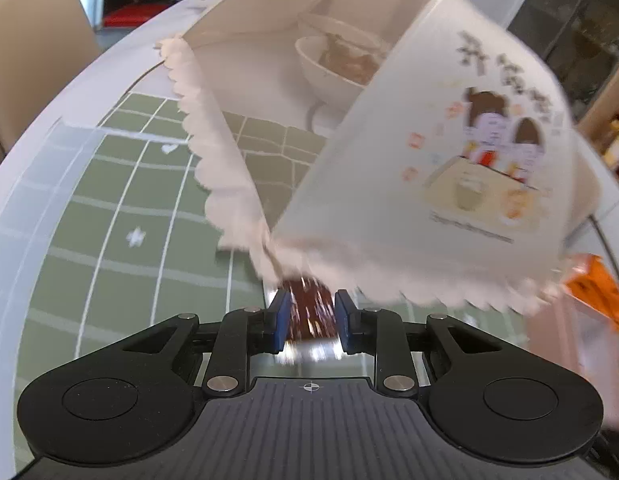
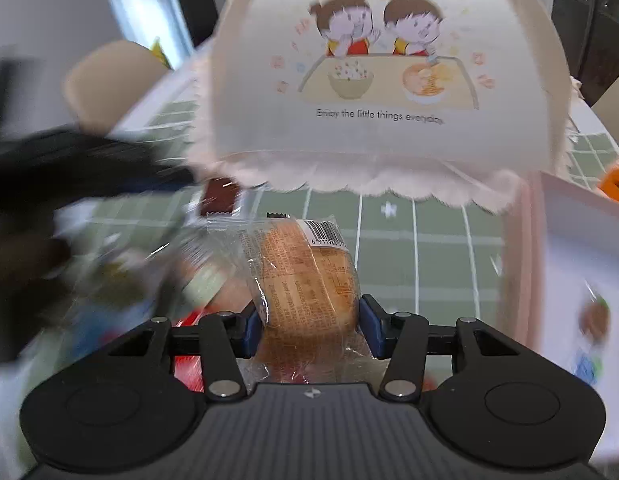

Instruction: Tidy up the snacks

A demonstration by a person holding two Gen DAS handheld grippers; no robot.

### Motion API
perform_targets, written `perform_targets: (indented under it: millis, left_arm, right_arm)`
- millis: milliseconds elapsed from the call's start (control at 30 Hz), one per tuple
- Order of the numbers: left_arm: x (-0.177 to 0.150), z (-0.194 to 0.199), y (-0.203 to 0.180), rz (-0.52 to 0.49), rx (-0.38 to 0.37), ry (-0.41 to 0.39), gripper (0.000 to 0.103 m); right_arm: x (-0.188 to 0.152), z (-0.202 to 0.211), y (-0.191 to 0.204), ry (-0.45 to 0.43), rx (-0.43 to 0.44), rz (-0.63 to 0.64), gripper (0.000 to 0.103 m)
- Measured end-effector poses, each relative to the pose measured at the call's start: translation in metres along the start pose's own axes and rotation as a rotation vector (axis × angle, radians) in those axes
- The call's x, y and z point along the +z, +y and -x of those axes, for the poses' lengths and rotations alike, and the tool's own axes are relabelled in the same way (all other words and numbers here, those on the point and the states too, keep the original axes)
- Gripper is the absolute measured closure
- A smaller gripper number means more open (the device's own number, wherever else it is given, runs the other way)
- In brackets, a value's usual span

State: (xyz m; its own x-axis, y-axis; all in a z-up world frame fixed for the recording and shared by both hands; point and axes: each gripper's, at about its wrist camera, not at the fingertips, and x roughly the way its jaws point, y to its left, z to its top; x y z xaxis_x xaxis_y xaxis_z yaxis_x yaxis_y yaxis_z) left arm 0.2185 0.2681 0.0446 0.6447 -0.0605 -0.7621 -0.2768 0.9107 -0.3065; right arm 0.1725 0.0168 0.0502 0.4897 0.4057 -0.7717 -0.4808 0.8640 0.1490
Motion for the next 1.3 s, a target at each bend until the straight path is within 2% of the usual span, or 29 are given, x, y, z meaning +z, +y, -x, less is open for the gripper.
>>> perform_targets:
  millis: [100, 133, 233, 400, 567, 700, 800, 900, 1000, 1067, 1167, 1233, 1300]
  left_arm:
    - [0.006, -0.031, -0.007, -0.063, 0.046, 0.036, 0.075]
    - [0.004, -0.033, -0.011, -0.119, 0.065, 0.008, 0.075]
    - [-0.012, -0.027, -0.027, -0.291, 0.076, 0.022, 0.075]
    - [-0.058, 0.004, -0.038, -0.404, -0.051, 0.065, 0.075]
    - [-0.091, 0.028, -0.051, -0.427, -0.190, 0.143, 0.076]
    - [-0.121, 0.046, -0.065, -0.492, -0.234, 0.205, 0.075]
    - [-0.143, 0.061, -0.072, -0.577, -0.211, 0.237, 0.075]
    - [-0.159, 0.075, -0.068, -0.627, -0.121, 0.217, 0.070]
    - [-0.152, 0.083, -0.045, -0.549, -0.005, 0.183, 0.071]
    - [-0.130, 0.086, -0.024, -0.390, 0.046, 0.156, 0.075]
    - [-0.100, 0.086, 0.000, -0.087, -0.013, 0.105, 0.075]
    - [-0.084, 0.076, 0.006, 0.075, -0.054, 0.084, 0.075]
    - [-0.073, 0.059, -0.001, 0.126, -0.041, 0.056, 0.075]
  right_arm:
    - [-0.032, 0.044, -0.002, -0.023, -0.015, 0.014, 0.054]
    - [-0.044, 0.057, -0.005, -0.023, -0.028, 0.014, 0.054]
    - [-0.075, 0.086, -0.017, -0.026, -0.086, 0.015, 0.054]
    - [-0.120, 0.110, -0.036, -0.022, -0.176, 0.022, 0.054]
    - [-0.141, 0.107, -0.050, -0.007, -0.154, -0.075, 0.054]
    - [-0.150, 0.096, -0.050, 0.001, -0.153, -0.079, 0.054]
    - [-0.152, 0.090, -0.045, 0.001, -0.210, -0.028, 0.054]
    - [-0.150, 0.089, -0.042, -0.035, -0.301, 0.019, 0.046]
    - [-0.145, 0.099, -0.046, -0.075, -0.269, 0.003, 0.034]
    - [-0.141, 0.101, -0.045, -0.091, -0.244, -0.004, 0.034]
    - [-0.139, 0.100, -0.038, -0.093, -0.219, 0.003, 0.034]
    - [-0.140, 0.101, -0.034, -0.089, -0.195, -0.004, 0.034]
    - [-0.143, 0.102, -0.029, -0.082, -0.175, -0.012, 0.034]
